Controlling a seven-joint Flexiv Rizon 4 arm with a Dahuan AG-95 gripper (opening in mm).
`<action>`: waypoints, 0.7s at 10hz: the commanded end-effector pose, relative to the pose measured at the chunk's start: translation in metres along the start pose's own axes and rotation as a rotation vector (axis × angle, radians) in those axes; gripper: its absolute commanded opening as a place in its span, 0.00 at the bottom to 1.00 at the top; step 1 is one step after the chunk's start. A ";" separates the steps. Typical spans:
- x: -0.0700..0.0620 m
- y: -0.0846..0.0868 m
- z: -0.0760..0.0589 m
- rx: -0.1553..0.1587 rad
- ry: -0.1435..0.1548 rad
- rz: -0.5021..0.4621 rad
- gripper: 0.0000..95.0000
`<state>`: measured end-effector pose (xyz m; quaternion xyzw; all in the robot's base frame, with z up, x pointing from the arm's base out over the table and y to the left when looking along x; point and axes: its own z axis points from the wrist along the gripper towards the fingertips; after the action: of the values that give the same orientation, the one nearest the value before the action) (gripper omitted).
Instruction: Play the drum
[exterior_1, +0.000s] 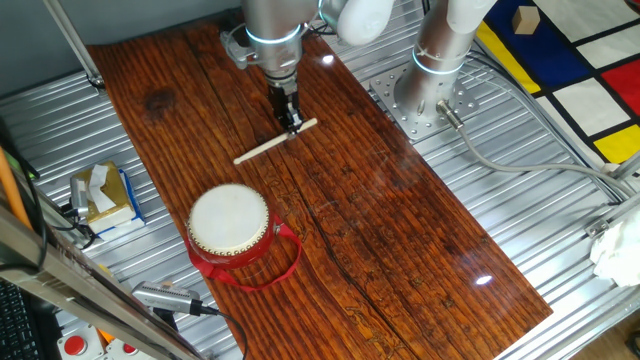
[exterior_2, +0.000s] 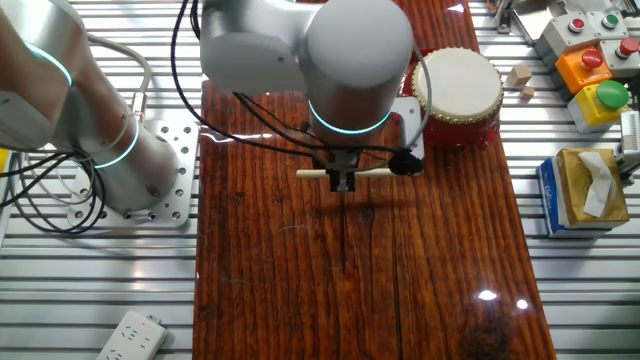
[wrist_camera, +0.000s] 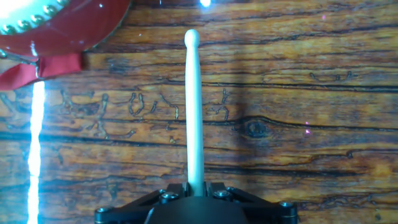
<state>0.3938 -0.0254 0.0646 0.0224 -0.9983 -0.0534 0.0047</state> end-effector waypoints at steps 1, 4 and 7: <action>-0.002 0.003 -0.011 0.000 0.028 0.003 0.00; -0.005 0.007 -0.024 0.013 0.051 -0.005 0.00; -0.008 0.013 -0.041 0.018 0.067 -0.009 0.00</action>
<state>0.4042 -0.0156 0.1088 0.0293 -0.9979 -0.0445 0.0381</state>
